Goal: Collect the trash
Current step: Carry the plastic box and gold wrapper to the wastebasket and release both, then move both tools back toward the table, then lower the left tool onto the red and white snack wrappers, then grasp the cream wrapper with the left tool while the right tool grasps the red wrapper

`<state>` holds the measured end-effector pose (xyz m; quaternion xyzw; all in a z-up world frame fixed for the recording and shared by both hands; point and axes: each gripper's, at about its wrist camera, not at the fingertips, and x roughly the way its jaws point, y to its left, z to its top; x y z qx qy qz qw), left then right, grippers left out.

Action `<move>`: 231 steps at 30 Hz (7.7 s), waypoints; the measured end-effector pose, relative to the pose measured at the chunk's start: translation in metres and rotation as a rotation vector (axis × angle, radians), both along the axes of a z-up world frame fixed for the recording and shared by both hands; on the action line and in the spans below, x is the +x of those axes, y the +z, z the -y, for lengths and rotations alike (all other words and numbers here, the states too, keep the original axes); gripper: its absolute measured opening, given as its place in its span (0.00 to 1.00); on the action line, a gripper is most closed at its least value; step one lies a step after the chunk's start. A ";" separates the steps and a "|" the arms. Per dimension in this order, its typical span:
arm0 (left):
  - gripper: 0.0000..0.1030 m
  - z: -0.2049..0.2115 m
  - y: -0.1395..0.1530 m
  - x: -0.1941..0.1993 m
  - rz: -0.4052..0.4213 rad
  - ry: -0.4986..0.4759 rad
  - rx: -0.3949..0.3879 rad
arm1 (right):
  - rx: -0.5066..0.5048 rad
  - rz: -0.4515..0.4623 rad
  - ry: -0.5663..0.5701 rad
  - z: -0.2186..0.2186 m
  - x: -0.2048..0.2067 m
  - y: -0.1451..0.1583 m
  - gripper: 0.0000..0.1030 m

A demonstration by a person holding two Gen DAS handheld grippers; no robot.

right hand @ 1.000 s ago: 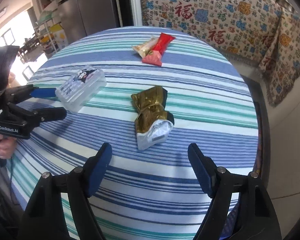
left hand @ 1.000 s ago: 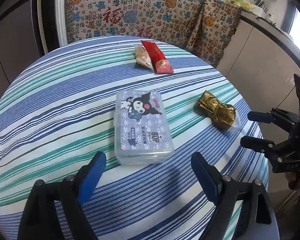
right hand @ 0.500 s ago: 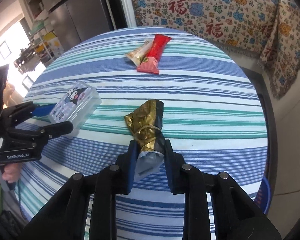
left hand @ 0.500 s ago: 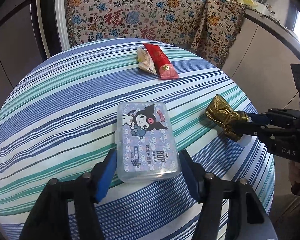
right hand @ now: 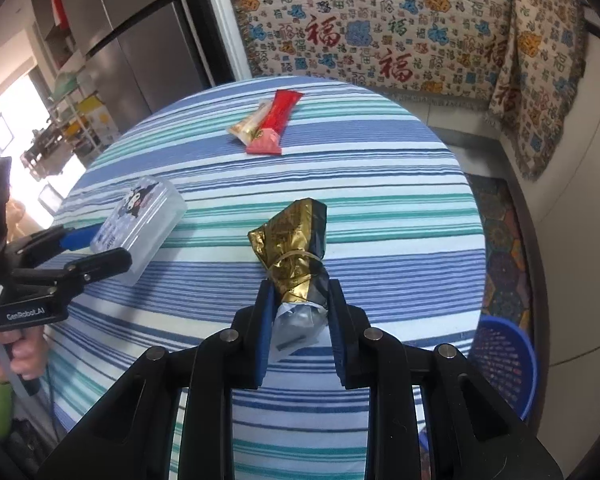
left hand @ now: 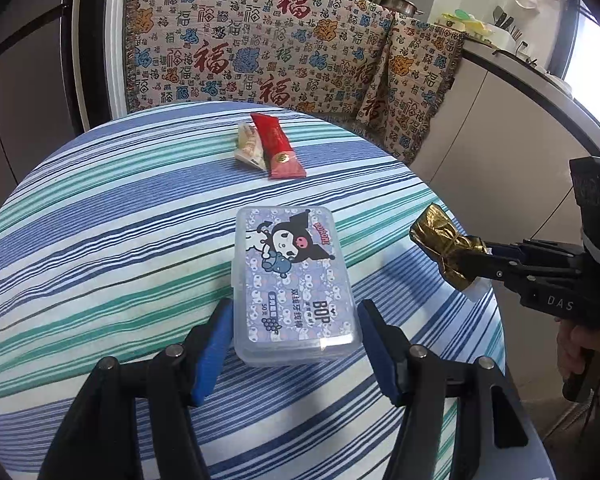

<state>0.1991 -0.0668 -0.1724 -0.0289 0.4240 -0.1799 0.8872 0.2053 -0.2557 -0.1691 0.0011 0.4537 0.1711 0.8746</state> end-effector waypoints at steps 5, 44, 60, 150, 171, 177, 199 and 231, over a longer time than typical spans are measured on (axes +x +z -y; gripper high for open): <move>0.62 0.028 0.001 -0.012 0.006 -0.024 -0.006 | 0.003 0.008 -0.031 0.024 -0.014 0.005 0.25; 0.62 0.366 -0.095 0.010 -0.169 -0.410 0.071 | 0.089 -0.198 -0.561 0.311 -0.049 -0.080 0.25; 0.64 0.400 -0.148 0.035 -0.197 -0.448 0.131 | 0.163 -0.202 -0.650 0.330 -0.037 -0.105 0.50; 0.77 -0.072 -0.046 0.049 -0.002 0.205 0.210 | -0.031 0.021 -0.088 -0.095 0.183 -0.049 0.39; 1.00 -0.070 -0.054 0.046 -0.034 0.265 0.227 | -0.123 0.015 -0.125 -0.055 0.028 -0.060 1.00; 1.00 -0.069 -0.053 0.045 -0.034 0.267 0.225 | -0.127 0.015 -0.136 -0.062 0.043 -0.059 1.00; 1.00 -0.070 -0.054 0.045 -0.034 0.266 0.223 | -0.123 0.017 -0.131 -0.061 0.045 -0.059 1.00; 0.51 -0.082 -0.030 0.096 -0.165 0.094 0.117 | 0.085 -0.211 -0.091 -0.033 0.086 -0.018 0.54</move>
